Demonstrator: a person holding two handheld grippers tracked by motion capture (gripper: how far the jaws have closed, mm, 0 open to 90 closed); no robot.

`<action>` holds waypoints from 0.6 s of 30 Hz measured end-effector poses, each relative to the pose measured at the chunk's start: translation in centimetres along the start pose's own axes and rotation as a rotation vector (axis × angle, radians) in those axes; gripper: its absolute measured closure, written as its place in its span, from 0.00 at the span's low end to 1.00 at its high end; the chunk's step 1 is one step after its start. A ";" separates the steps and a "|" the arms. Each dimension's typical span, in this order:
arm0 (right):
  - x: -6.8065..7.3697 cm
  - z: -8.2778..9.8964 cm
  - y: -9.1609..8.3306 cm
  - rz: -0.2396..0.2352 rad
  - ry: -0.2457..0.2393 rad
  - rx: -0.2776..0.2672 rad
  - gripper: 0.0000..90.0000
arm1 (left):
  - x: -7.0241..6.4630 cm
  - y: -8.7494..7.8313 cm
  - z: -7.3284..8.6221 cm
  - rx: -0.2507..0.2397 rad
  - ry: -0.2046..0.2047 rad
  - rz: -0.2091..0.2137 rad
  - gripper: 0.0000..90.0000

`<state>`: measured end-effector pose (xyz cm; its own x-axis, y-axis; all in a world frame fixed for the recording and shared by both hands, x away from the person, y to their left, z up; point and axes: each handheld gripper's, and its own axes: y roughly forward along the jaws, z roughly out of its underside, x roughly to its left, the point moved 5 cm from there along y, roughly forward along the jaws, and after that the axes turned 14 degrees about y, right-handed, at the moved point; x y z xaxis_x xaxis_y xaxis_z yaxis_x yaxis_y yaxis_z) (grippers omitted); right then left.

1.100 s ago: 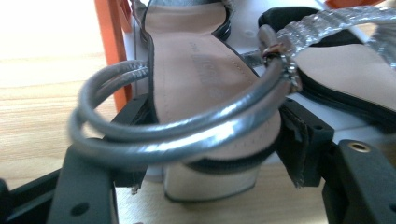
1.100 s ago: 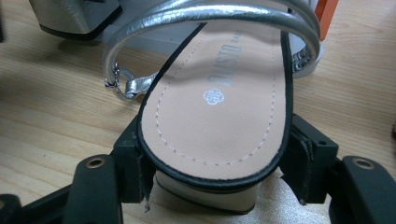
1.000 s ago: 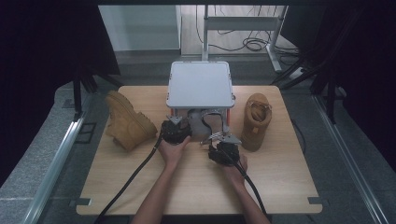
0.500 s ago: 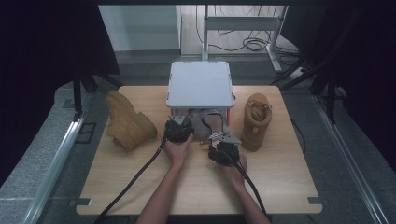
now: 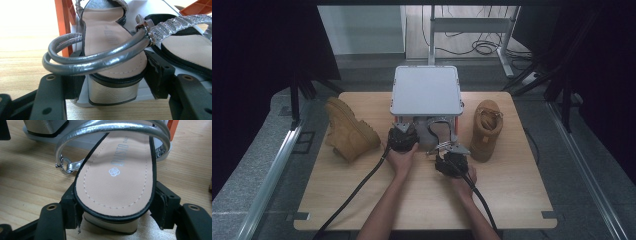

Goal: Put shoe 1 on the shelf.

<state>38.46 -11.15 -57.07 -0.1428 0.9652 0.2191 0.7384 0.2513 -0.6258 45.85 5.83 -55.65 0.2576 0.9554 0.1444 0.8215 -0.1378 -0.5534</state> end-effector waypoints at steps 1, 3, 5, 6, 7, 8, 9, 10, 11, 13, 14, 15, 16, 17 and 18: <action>0.0 0.0 0.0 0.003 0.001 -0.001 0.41 | 0.0 0.0 0.0 0.001 -0.001 0.000 0.43; 0.2 0.0 0.0 0.010 0.007 -0.004 0.41 | 0.0 0.0 0.0 0.003 -0.003 0.003 0.43; 0.3 -0.1 0.0 0.013 0.008 -0.003 0.41 | 0.0 0.0 0.0 0.004 -0.004 0.005 0.43; 0.4 -0.2 0.0 0.019 0.014 -0.005 0.41 | 0.1 0.0 0.0 0.007 -0.001 0.007 0.43; 0.4 -0.3 0.0 0.019 0.016 -0.005 0.41 | 0.1 0.0 0.0 0.008 -0.001 0.007 0.43; 0.4 -0.4 0.1 0.021 0.021 -0.007 0.41 | 0.1 0.0 0.0 0.009 -0.002 0.008 0.43; 0.4 -0.4 0.1 0.021 0.021 -0.007 0.41 | 0.1 0.0 0.0 0.009 -0.002 0.008 0.43; 0.5 -0.6 0.1 0.023 0.026 -0.006 0.41 | 0.1 0.0 0.0 0.009 -0.001 0.009 0.43; 0.5 -0.6 0.1 0.026 0.028 -0.008 0.41 | 0.1 0.0 0.0 0.009 0.000 0.010 0.43; 0.5 -0.8 0.2 0.028 0.034 -0.010 0.41 | 0.1 0.0 0.0 0.010 -0.001 0.010 0.43; 0.5 -0.9 0.3 0.028 0.036 -0.009 0.41 | 0.1 0.0 0.0 0.011 -0.003 0.011 0.43; 0.5 -1.0 0.3 0.028 0.037 -0.012 0.41 | 0.1 -0.1 0.0 0.011 -0.004 0.012 0.43; 0.5 -1.2 0.4 0.030 0.043 -0.015 0.41 | 0.1 0.0 0.0 0.011 -0.004 0.012 0.43; 0.5 -1.3 0.4 0.031 0.046 -0.019 0.41 | 0.1 -0.1 0.0 0.011 -0.003 0.012 0.43; 0.5 -1.4 0.4 0.030 0.049 -0.021 0.41 | 0.1 0.0 0.0 0.011 -0.003 0.012 0.43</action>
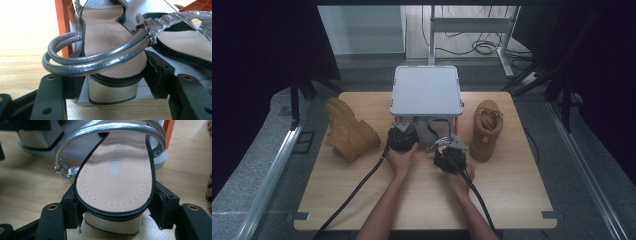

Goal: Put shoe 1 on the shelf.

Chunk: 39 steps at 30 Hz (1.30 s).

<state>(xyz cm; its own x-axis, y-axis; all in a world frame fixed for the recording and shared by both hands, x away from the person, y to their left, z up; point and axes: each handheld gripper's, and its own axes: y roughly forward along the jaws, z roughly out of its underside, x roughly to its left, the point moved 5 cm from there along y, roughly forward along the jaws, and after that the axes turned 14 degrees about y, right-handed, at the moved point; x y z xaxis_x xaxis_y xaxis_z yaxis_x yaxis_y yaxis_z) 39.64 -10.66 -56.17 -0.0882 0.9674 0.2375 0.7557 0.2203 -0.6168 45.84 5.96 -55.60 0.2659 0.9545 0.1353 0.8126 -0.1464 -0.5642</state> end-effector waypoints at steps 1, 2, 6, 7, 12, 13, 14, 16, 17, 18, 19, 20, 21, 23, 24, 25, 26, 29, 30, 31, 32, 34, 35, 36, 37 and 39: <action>0.0 -0.1 0.0 0.003 0.004 -0.002 0.42 | 0.0 0.0 0.0 0.000 0.000 0.000 0.43; 0.0 -0.2 0.1 0.003 0.005 -0.003 0.42 | 0.0 0.0 0.0 0.000 -0.001 0.001 0.43; 0.1 -0.7 0.4 0.008 0.016 -0.009 0.42 | 0.0 0.0 0.0 0.002 0.001 0.003 0.43; 0.1 -0.8 0.5 0.011 0.017 -0.008 0.42 | 0.0 0.0 0.0 0.002 0.001 0.004 0.43; 0.3 -1.4 1.2 0.027 0.010 -0.004 0.42 | 0.0 0.0 0.0 0.002 0.000 0.004 0.43; 0.4 -1.5 1.3 0.028 0.014 -0.004 0.42 | 0.1 0.0 0.0 0.002 0.000 0.004 0.43; 0.4 -1.7 1.4 0.029 0.015 -0.004 0.42 | 0.1 0.0 0.0 0.002 0.000 0.005 0.43; 0.4 -2.0 1.7 0.034 0.016 -0.007 0.42 | 0.1 0.0 0.0 0.002 -0.001 0.005 0.43; 0.5 -2.1 1.8 0.035 0.019 -0.008 0.42 | 0.0 0.0 0.0 -0.003 -0.005 0.004 0.43; 0.5 -2.2 2.0 0.038 0.019 -0.009 0.42 | 0.0 0.0 0.0 -0.003 -0.005 0.004 0.43; 0.5 -2.4 2.1 0.040 0.019 -0.011 0.42 | 0.0 0.0 0.0 -0.003 -0.005 0.004 0.43; 0.5 -2.5 2.3 0.043 0.017 -0.012 0.42 | 0.0 0.0 0.0 -0.007 -0.008 0.003 0.43; 0.5 -2.6 2.5 0.045 0.017 -0.016 0.42 | 0.0 0.0 0.0 -0.006 -0.005 0.003 0.43; 0.7 -2.7 2.8 0.051 0.019 -0.016 0.42 | 0.0 0.0 0.0 -0.006 -0.005 0.003 0.43; 0.7 -2.9 3.0 0.056 0.019 -0.016 0.43 | 0.0 0.0 0.0 -0.006 -0.005 0.003 0.43; 0.8 -3.0 3.2 0.057 0.018 -0.020 0.43 | 0.0 0.0 0.0 -0.005 -0.005 0.004 0.43; 0.8 -3.1 3.4 0.059 0.018 -0.018 0.43 | 0.0 0.0 0.0 -0.005 -0.005 0.005 0.43; 0.9 -3.5 3.8 0.067 0.019 -0.019 0.43 | 0.0 0.0 0.0 -0.005 -0.005 0.006 0.43; 0.9 -3.6 3.9 0.067 0.019 -0.021 0.43 | 0.0 0.0 0.0 -0.005 -0.004 0.007 0.43; 0.9 -3.8 4.0 0.065 0.023 -0.022 0.43 | 0.1 0.0 0.0 -0.005 -0.004 0.007 0.43; 0.9 -3.9 4.1 0.068 0.026 -0.023 0.43 | 0.1 0.0 0.0 -0.005 -0.004 0.007 0.43; 0.9 -4.1 4.3 0.067 0.027 -0.032 0.43 | 0.0 0.0 0.0 -0.005 -0.004 0.007 0.43; 0.9 -4.2 4.4 0.068 0.025 -0.033 0.43 | 0.0 0.0 0.0 -0.006 -0.004 0.006 0.43; 0.9 -4.3 4.5 0.069 0.025 -0.035 0.43 | 0.0 0.0 0.0 -0.006 -0.004 0.006 0.43; 1.0 -4.4 4.6 0.065 0.029 -0.038 0.43 | 0.0 0.0 0.0 -0.006 -0.004 0.006 0.43; 1.1 -4.5 4.8 0.070 0.030 -0.040 0.43 | 0.1 0.0 0.0 -0.006 -0.004 0.007 0.43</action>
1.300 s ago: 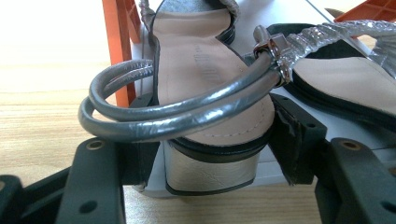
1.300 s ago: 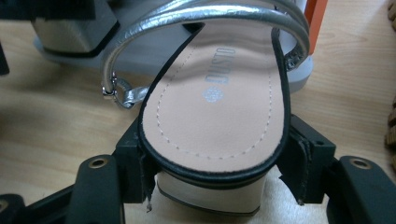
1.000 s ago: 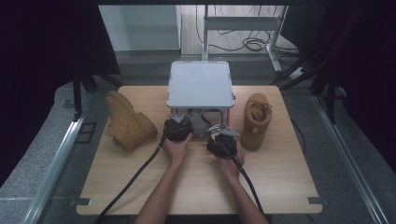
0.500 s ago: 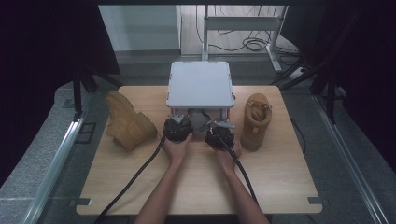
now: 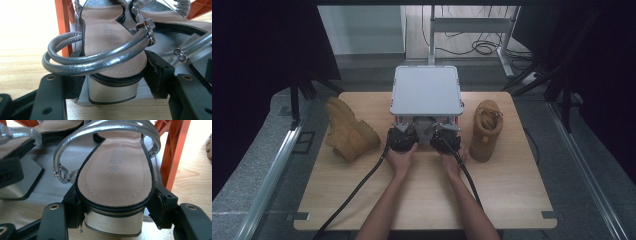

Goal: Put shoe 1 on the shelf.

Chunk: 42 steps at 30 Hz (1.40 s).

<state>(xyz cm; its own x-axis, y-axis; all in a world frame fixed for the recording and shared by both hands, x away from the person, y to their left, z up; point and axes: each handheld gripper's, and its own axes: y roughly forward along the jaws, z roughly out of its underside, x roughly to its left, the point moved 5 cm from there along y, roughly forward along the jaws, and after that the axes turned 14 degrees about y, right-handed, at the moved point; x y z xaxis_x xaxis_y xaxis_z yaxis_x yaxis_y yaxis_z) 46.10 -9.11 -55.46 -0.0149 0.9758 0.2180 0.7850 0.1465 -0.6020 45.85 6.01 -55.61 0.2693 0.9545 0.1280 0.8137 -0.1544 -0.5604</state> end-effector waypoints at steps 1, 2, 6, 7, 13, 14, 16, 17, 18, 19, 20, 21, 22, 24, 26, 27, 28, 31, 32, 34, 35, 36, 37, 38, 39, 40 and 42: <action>0.1 -0.1 0.1 0.003 0.001 -0.004 0.43 | 0.0 0.0 0.0 0.000 0.000 0.001 0.43; 0.1 -0.1 0.2 0.005 0.002 -0.003 0.43 | 0.0 0.0 0.0 0.001 0.000 0.001 0.43; 0.3 -0.2 0.6 0.012 0.005 -0.013 0.43 | 0.0 0.0 0.0 0.000 0.002 0.000 0.43; 0.3 -0.3 0.7 0.013 0.007 -0.017 0.43 | 0.0 0.0 0.0 0.000 0.001 0.001 0.43; 0.5 -0.2 1.3 0.019 0.008 -0.029 0.43 | 0.0 0.0 0.0 -0.001 0.002 0.000 0.43; 0.6 -0.2 1.4 0.021 0.012 -0.031 0.43 | 0.0 0.0 0.0 -0.001 0.002 0.000 0.43; 0.6 -0.3 1.5 0.025 0.009 -0.032 0.43 | 0.0 0.0 0.0 -0.001 0.001 0.000 0.43; 0.7 -0.3 1.7 0.026 0.013 -0.035 0.43 | 0.0 0.0 0.0 -0.001 0.001 0.001 0.43; 0.7 -0.3 1.7 0.026 0.013 -0.035 0.43 | 0.0 0.0 0.0 -0.001 0.001 0.001 0.43; 0.7 -0.4 1.8 0.030 0.011 -0.032 0.43 | 0.0 0.0 0.0 -0.001 0.001 0.000 0.43; 0.8 -0.4 1.9 0.029 0.012 -0.032 0.43 | 0.0 0.0 0.0 -0.001 0.001 0.000 0.43; 0.8 -0.4 2.1 0.032 0.010 -0.033 0.43 | 0.0 0.0 0.0 -0.001 0.002 0.000 0.43; 0.9 -0.3 2.2 0.034 0.008 -0.033 0.43 | 0.0 0.0 0.0 -0.001 0.002 0.000 0.43; 0.9 -0.3 2.2 0.032 0.008 -0.033 0.43 | 0.0 0.0 0.0 -0.002 0.003 -0.001 0.43; 0.8 -0.3 2.2 0.028 0.007 -0.028 0.42 | 0.0 0.0 0.0 -0.001 0.003 0.000 0.43; 0.7 -0.3 2.2 0.014 0.010 -0.020 0.41 | 0.0 0.0 0.0 -0.003 0.005 0.001 0.43; 0.6 -0.3 2.1 0.002 0.020 -0.009 0.40 | 0.0 0.0 0.0 -0.005 0.007 0.002 0.43; 0.4 -0.2 1.8 -0.044 0.042 0.001 0.37 | 0.0 0.0 0.0 -0.007 0.001 0.008 0.42; 0.4 -0.1 1.6 -0.049 0.035 0.004 0.37 | 0.0 0.0 -0.1 -0.009 -0.003 0.009 0.42; 0.4 0.1 1.4 -0.054 0.021 0.006 0.38 | -0.2 0.0 -0.1 -0.007 -0.004 0.010 0.42; 0.3 0.1 1.4 -0.056 0.021 0.010 0.38 | -0.2 0.1 -0.1 -0.010 -0.008 0.010 0.42; 0.3 0.2 1.3 -0.058 0.023 0.012 0.38 | -0.3 0.1 -0.1 -0.010 -0.013 0.013 0.42; 0.3 0.2 1.3 -0.061 0.025 0.013 0.38 | -0.3 0.1 -0.2 -0.011 -0.022 0.021 0.41; 0.3 0.2 1.3 -0.061 0.025 0.013 0.38 | -0.3 0.1 -0.2 -0.011 -0.022 0.021 0.41; 0.3 0.2 1.3 -0.058 0.016 0.009 0.38 | -0.5 0.1 -0.2 -0.014 -0.031 0.038 0.41; 0.3 0.2 1.3 -0.057 0.013 0.009 0.38 | -0.6 0.1 -0.2 -0.016 -0.031 0.038 0.41; 0.3 0.2 1.3 -0.057 0.013 0.009 0.38 | -0.6 0.1 -0.2 -0.016 -0.033 0.043 0.40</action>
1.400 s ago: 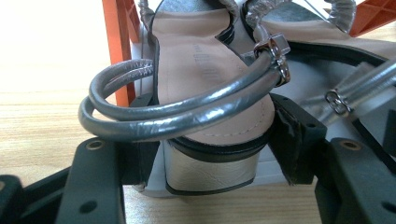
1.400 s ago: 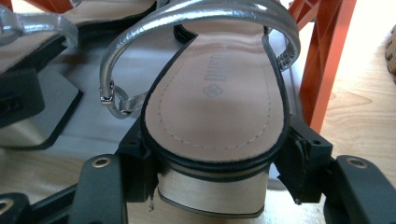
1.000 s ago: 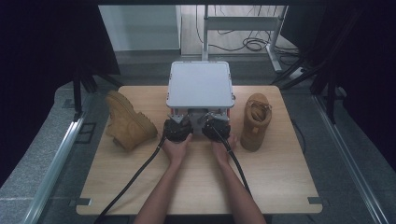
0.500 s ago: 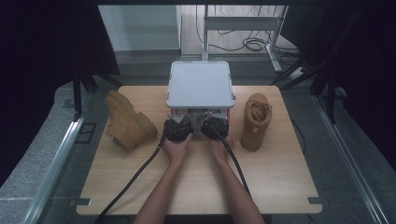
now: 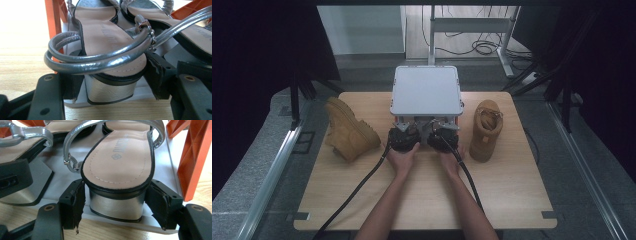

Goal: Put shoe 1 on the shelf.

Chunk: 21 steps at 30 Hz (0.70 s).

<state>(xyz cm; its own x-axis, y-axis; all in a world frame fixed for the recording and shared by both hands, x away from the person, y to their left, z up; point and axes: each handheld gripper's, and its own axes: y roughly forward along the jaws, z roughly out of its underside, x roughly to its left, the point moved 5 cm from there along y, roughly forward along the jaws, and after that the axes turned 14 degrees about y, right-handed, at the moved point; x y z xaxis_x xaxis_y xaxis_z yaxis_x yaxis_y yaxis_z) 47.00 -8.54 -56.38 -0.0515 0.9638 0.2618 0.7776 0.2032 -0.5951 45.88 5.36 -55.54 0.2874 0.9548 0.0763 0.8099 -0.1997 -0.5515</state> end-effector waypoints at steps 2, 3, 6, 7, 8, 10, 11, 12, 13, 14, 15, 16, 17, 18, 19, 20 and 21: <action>0.0 0.0 -0.1 -0.008 -0.004 0.008 0.37 | -0.1 0.0 0.1 0.009 0.009 0.039 0.38; -0.1 0.0 -0.1 -0.014 -0.010 0.008 0.37 | 0.0 -0.1 0.2 0.010 0.018 0.051 0.36; -0.1 0.2 -0.8 -0.032 -0.021 0.005 0.35 | 0.0 -1.0 0.1 -0.013 0.057 0.065 0.31; -0.1 0.2 -1.1 -0.041 -0.027 0.001 0.34 | 0.0 -1.4 0.1 -0.023 0.078 0.068 0.30; -0.1 0.1 -1.6 -0.045 -0.030 -0.004 0.34 | 0.0 -1.4 0.1 -0.023 0.078 0.068 0.30; 0.0 0.0 -2.7 -0.061 -0.041 -0.027 0.36 | 0.6 -2.9 0.1 -0.057 0.104 0.081 0.30; -0.1 -0.2 -3.4 -0.065 -0.045 -0.043 0.37 | 0.8 -3.4 0.1 -0.069 0.104 0.087 0.31; -0.1 -0.3 -4.0 -0.072 -0.052 -0.058 0.39 | 1.1 -4.0 0.1 -0.078 0.107 0.090 0.32; -0.3 -0.4 -4.5 -0.076 -0.052 -0.072 0.42 | 1.4 -4.5 0.2 -0.083 0.108 0.094 0.35; -0.4 -0.5 -5.0 -0.082 -0.051 -0.082 0.44 | 1.7 -5.0 0.3 -0.087 0.102 0.094 0.37; -0.7 -0.5 -5.4 -0.082 -0.051 -0.094 0.49 | 2.0 -5.4 0.4 -0.097 0.096 0.088 0.41; -1.0 -0.6 -5.7 -0.079 -0.047 -0.103 0.56 | 2.4 -5.8 0.6 -0.103 0.089 0.080 0.47; -1.3 -0.6 -5.9 -0.078 -0.040 -0.109 0.62 | 2.7 -6.1 0.8 -0.105 0.083 0.077 0.54; -1.3 -0.6 -5.9 -0.078 -0.040 -0.109 0.62 | 2.7 -6.1 0.8 -0.105 0.083 0.077 0.61; -2.0 -0.5 -6.1 -0.068 -0.025 -0.105 0.72 | 3.4 -6.1 1.2 -0.089 0.089 0.061 0.67; -2.4 -0.5 -6.0 -0.059 -0.016 -0.101 0.77 | 3.6 -6.0 1.4 -0.079 0.086 0.063 0.74; -2.8 -0.4 -5.9 -0.048 -0.008 -0.096 0.81 | 3.9 -5.8 1.6 -0.069 0.075 0.074 0.79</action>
<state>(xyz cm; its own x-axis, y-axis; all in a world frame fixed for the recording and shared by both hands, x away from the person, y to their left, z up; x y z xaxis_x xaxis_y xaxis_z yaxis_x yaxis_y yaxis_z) 42.81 -12.49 -53.28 -0.0950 0.9547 0.2820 0.8308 0.2322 -0.5059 41.46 10.60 -53.36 0.3829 0.9183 0.1009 0.8177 -0.2861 -0.4995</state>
